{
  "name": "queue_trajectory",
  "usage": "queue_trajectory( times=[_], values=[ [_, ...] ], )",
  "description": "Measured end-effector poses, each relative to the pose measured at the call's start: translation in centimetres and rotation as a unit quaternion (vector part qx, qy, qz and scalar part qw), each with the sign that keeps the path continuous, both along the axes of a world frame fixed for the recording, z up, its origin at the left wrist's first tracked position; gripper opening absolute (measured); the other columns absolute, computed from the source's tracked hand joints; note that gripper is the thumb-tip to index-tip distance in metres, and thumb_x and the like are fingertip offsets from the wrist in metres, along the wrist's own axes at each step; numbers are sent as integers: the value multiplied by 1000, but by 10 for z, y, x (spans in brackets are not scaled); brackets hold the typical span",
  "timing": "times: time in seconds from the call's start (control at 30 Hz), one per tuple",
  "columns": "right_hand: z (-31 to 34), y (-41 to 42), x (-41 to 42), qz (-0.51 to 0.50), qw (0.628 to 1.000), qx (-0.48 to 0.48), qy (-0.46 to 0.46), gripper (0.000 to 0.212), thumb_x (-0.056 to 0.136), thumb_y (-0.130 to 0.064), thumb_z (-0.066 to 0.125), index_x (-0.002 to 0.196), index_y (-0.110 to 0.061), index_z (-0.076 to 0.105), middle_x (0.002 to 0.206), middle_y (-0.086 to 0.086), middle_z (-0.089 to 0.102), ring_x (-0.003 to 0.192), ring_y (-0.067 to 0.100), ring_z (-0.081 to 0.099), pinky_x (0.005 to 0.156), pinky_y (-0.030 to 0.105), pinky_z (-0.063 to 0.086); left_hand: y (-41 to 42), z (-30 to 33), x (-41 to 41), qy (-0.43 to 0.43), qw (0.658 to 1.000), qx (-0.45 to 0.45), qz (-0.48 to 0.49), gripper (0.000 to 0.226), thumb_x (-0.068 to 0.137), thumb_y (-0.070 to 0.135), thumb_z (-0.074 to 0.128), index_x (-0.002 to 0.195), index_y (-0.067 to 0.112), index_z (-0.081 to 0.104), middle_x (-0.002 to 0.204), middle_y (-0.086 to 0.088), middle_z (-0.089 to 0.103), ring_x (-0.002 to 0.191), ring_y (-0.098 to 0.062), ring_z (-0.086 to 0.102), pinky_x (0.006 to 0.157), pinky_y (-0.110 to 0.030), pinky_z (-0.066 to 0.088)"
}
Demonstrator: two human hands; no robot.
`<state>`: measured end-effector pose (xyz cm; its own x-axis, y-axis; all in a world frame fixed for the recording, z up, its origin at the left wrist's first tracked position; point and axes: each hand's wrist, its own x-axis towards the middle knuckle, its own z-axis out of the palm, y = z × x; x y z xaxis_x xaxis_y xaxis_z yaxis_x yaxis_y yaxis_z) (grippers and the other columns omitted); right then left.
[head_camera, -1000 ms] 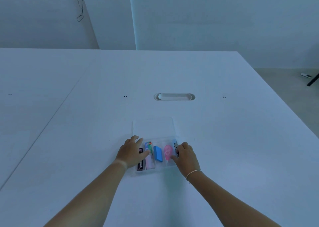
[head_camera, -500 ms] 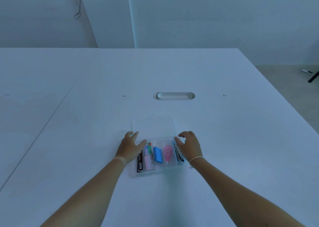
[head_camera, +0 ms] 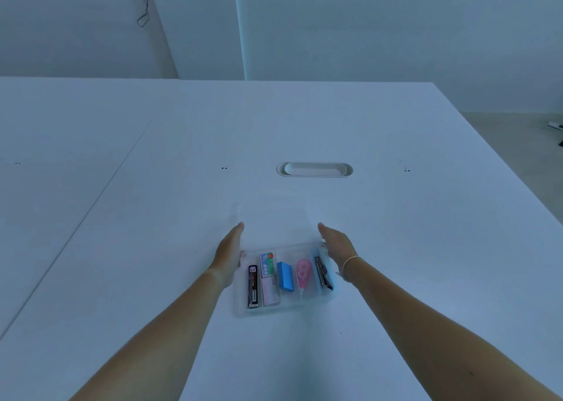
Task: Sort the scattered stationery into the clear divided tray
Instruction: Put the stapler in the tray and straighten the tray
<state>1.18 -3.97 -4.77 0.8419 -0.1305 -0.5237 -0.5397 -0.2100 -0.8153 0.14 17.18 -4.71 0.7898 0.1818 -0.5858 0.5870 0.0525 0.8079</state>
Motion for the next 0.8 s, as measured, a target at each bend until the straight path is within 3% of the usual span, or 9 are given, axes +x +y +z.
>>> queue_trajectory(
  times=[0.17,0.37,0.5,0.63,0.73,0.8],
  values=[
    [2,-9,3,-61,991,116,12,56,93,-47,38,133,-7,44,139,10,48,127,26,45,114,44,31,4,1,3,-18,997,-60,35,55,96,50,28,139,18,41,145,-7,39,125,-32,44,110,-44,27],
    [6,-20,-10,-58,991,123,8,58,94,-49,35,133,-7,46,142,9,46,134,27,38,115,45,27,5,-1,-7,-30,996,-75,45,41,98,46,29,109,15,54,118,-4,47,133,-31,39,114,-42,25],
    [7,-25,-25,-40,991,131,10,58,90,-50,42,133,-12,45,143,8,44,134,29,38,114,46,30,9,-3,-19,-27,997,-70,26,39,97,42,35,119,15,53,122,-3,46,134,-30,39,113,-42,29],
    [0,-32,-39,-47,987,151,11,49,93,-37,45,134,-10,43,139,10,47,131,31,41,113,46,32,15,-2,-33,-24,997,-74,11,35,96,32,43,125,15,52,126,-4,43,133,-30,41,109,-40,35],
    [-4,-34,-51,-42,984,175,13,27,92,-27,47,114,-13,57,114,8,57,105,26,55,94,37,45,18,-4,-44,-22,998,-52,-17,40,95,23,45,135,14,48,127,-5,43,121,-29,48,104,-37,39],
    [-8,-35,-59,-21,985,173,15,26,91,-22,50,112,-12,59,110,7,60,98,22,57,80,31,48,19,-10,-50,-26,998,-26,-58,44,94,14,47,138,16,44,132,-7,47,108,-24,52,99,-35,40]
  ],
)
